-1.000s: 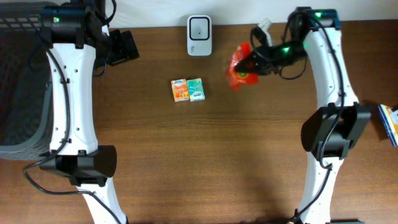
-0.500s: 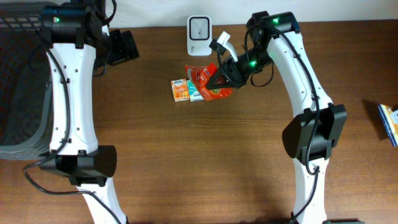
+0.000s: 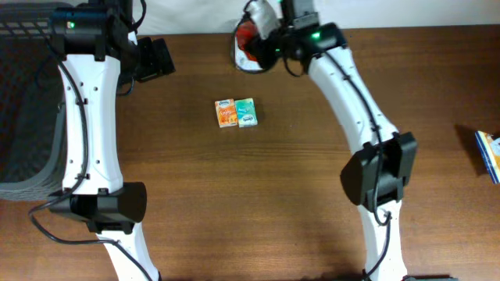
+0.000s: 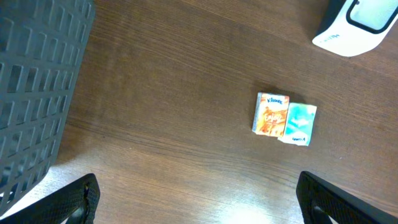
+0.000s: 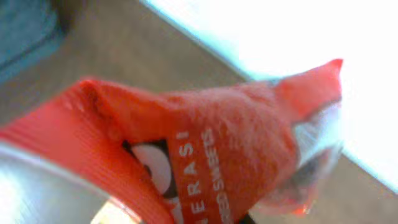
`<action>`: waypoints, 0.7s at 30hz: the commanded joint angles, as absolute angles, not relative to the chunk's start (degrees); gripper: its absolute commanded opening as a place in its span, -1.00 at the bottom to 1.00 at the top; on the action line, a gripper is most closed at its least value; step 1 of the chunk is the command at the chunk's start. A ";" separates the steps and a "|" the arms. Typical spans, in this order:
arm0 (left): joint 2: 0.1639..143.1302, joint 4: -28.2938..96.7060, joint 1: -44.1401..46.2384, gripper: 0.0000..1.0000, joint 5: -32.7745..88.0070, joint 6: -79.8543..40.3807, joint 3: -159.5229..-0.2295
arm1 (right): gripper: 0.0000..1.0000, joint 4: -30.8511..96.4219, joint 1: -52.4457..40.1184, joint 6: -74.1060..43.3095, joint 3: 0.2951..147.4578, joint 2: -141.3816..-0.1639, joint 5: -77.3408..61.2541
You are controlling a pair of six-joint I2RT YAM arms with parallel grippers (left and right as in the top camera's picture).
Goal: Scan the item barcode
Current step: 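Lift red snack bag with right gripper up to white scanner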
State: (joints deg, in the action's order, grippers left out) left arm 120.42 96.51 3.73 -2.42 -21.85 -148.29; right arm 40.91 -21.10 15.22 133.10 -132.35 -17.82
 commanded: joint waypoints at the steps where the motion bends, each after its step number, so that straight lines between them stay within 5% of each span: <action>1: 119.33 96.55 3.57 0.98 -2.96 -21.34 -148.66 | -0.92 33.58 -24.01 14.50 133.64 -134.52 -8.12; 9: 119.33 96.55 3.57 0.99 -2.98 -21.34 -148.66 | -0.92 26.44 -23.99 13.98 133.64 -140.27 -2.46; 14: 119.33 96.55 3.57 0.98 -2.98 -21.34 -148.66 | -0.92 24.45 -22.04 2.37 134.19 -139.44 -0.99; 21: 119.33 96.55 3.57 0.98 -2.98 -21.34 -148.66 | -0.92 37.58 -6.26 -7.01 134.21 -126.13 6.59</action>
